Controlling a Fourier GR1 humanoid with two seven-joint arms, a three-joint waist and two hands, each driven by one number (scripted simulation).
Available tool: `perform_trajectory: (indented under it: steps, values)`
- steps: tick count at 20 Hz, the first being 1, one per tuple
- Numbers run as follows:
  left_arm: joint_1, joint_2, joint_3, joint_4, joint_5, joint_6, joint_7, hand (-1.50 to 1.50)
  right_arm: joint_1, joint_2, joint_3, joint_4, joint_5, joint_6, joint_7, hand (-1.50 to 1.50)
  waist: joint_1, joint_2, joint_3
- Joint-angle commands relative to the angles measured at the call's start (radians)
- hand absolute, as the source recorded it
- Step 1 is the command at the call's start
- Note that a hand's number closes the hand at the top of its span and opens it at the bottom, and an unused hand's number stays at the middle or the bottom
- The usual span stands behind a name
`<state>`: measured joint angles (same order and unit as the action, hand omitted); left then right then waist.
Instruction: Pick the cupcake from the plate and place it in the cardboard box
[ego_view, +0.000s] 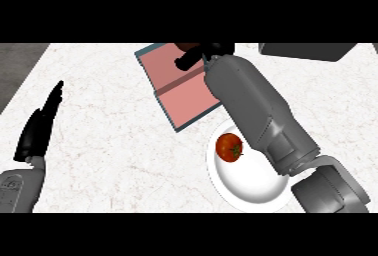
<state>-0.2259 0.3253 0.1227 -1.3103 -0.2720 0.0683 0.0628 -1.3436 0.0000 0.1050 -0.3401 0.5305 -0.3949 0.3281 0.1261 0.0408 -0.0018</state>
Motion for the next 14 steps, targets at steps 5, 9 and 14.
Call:
perform_trajectory:
  steps: [5,9,14]
  values:
    - [0.007,-0.023,-0.027,-0.003,-0.018,0.006,-0.013,0.00,-0.008,0.000,-0.034,0.063,-0.102,-0.061,-0.123,-1.50,0.018,0.003,0.001]
    - [0.017,-0.013,0.001,0.032,-0.001,0.001,-0.028,0.00,0.039,0.000,-0.047,0.031,-0.136,-0.169,-0.267,-1.50,-0.003,-0.002,0.001]
    - [0.010,-0.015,0.015,0.012,-0.004,0.024,0.007,0.00,0.010,0.000,-0.142,-0.005,-0.227,-0.255,-0.333,-1.50,-0.032,-0.011,0.002]
